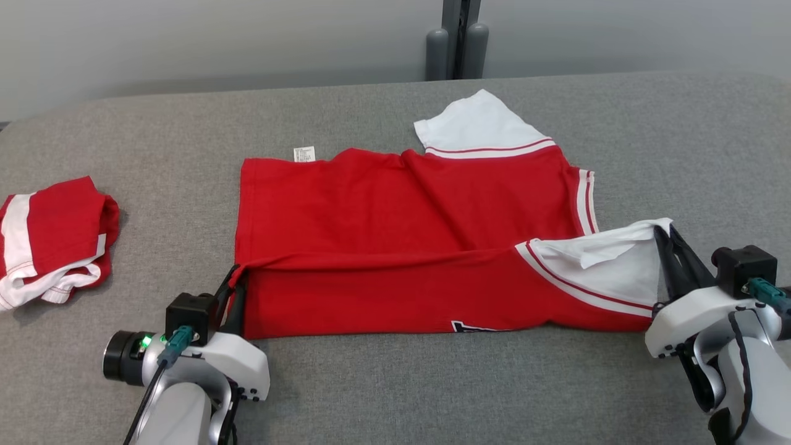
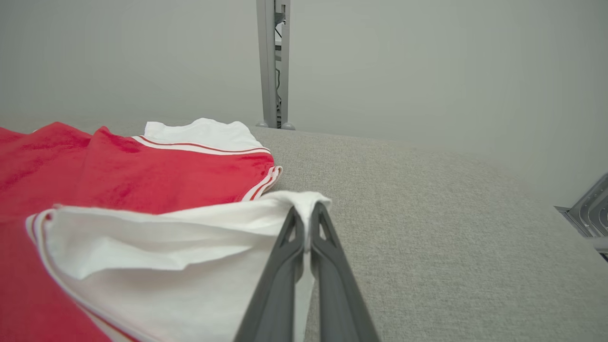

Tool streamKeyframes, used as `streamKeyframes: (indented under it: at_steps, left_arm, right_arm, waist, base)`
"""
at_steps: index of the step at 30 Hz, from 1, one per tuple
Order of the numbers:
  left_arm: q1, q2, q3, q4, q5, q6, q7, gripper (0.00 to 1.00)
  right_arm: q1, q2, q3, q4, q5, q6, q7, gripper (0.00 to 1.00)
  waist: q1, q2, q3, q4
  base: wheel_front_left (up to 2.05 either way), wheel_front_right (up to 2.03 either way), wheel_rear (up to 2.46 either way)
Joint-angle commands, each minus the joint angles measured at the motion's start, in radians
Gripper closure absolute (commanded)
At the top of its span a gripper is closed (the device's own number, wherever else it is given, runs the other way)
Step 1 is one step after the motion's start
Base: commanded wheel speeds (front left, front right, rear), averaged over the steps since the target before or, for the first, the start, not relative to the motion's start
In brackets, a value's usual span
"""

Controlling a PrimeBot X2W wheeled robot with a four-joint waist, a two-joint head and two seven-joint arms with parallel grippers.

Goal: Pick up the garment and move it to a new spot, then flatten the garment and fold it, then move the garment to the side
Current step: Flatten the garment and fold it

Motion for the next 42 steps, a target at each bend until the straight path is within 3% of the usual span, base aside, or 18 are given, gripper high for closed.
streamKeyframes:
  at_steps: [1, 6, 7, 8, 9, 17, 23, 30, 37, 38, 39, 40, 42]
  left_arm:
    - [-0.022, 0.009, 0.001, 0.004, 0.008, -0.001, 0.000, 1.00]
    - [-0.056, 0.009, 0.005, 0.028, -0.002, 0.011, 0.000, 1.00]
    - [-0.061, 0.008, 0.008, 0.028, -0.008, 0.015, 0.000, 0.71]
    - [-0.062, 0.007, 0.010, 0.029, -0.009, 0.020, 0.000, 0.19]
    - [-0.058, 0.006, 0.014, 0.030, -0.015, 0.028, 0.000, 0.00]
    - [0.025, -0.003, 0.021, -0.016, -0.066, 0.062, 0.000, 0.00]
    - [0.104, -0.003, -0.031, -0.050, -0.121, 0.074, 0.000, 0.00]
    - [0.128, -0.003, -0.064, -0.063, -0.150, 0.097, 0.000, 0.00]
    - [0.098, -0.003, -0.074, -0.061, -0.154, 0.102, 0.000, 0.00]
    - [0.094, -0.004, -0.073, -0.060, -0.155, 0.102, 0.000, 0.00]
    - [0.090, -0.003, -0.071, -0.059, -0.156, 0.103, 0.000, 0.00]
    - [0.086, -0.003, -0.070, -0.059, -0.155, 0.104, 0.000, 0.00]
    - [0.086, -0.003, -0.065, -0.055, -0.158, 0.105, 0.000, 0.00]
  right_arm:
    - [-0.016, -0.002, -0.003, 0.007, -0.010, 0.000, 0.000, 1.00]
    - [-0.052, 0.011, -0.005, 0.034, -0.025, 0.000, 0.000, 1.00]
    - [-0.058, 0.014, -0.014, 0.035, -0.026, 0.000, 0.000, 1.00]
    - [-0.063, 0.018, -0.022, 0.035, -0.028, 0.000, 0.000, 0.59]
    - [-0.066, 0.023, -0.032, 0.024, -0.031, 0.000, 0.000, 0.00]
    - [0.014, 0.054, -0.093, -0.076, -0.056, 0.000, 0.000, 0.00]
    - [0.130, 0.069, -0.097, -0.096, -0.031, 0.000, 0.000, 0.00]
    - [0.179, 0.086, -0.092, -0.042, -0.002, 0.000, 0.000, 0.00]
    - [0.132, 0.091, -0.049, 0.051, 0.032, 0.000, 0.001, 0.00]
    - [0.128, 0.090, -0.040, 0.064, 0.036, 0.000, 0.001, 0.22]
    - [0.121, 0.090, -0.029, 0.079, 0.043, 0.000, 0.002, 0.50]
    - [0.115, 0.090, -0.017, 0.089, 0.049, 0.000, 0.003, 0.58]
    - [0.105, 0.085, 0.009, 0.114, 0.063, 0.000, 0.005, 0.95]
  waist:
    - [0.0000, 0.0000, 0.015, 0.002]
    - [0.0000, 0.0000, 0.037, 0.001]
    - [0.0000, 0.0000, 0.040, 0.002]
    - [0.0000, 0.0000, 0.042, 0.002]
    - [0.0000, 0.0000, 0.044, 0.002]
    - [0.0000, 0.0000, 0.044, 0.001]
    - [0.0000, 0.0000, 0.038, -0.004]
    - [0.0000, 0.0000, 0.045, -0.013]
    - [0.0000, 0.0000, 0.061, -0.004]
    - [0.0000, 0.0000, 0.063, -0.002]
    - [0.0000, 0.0000, 0.065, 0.000]
    - [0.0000, 0.0000, 0.067, 0.002]
    - [0.0000, 0.0000, 0.069, 0.004]
  base:
    - [0.00, 0.00, 0.00]
    - [0.00, 0.00, 0.00]
    - [0.00, 0.00, 0.00]
    - [0.00, 0.00, 0.00]
    - [0.00, 0.00, 0.00]
    - [0.00, 0.00, 0.00]
    - [0.00, 0.00, 0.00]
    - [0.00, 0.00, 0.00]
    - [0.00, 0.00, 0.00]
    - [0.00, 0.00, 0.00]
    - [0.00, 0.00, 0.00]
    - [0.00, 0.00, 0.00]
    - [0.00, 0.00, 0.00]
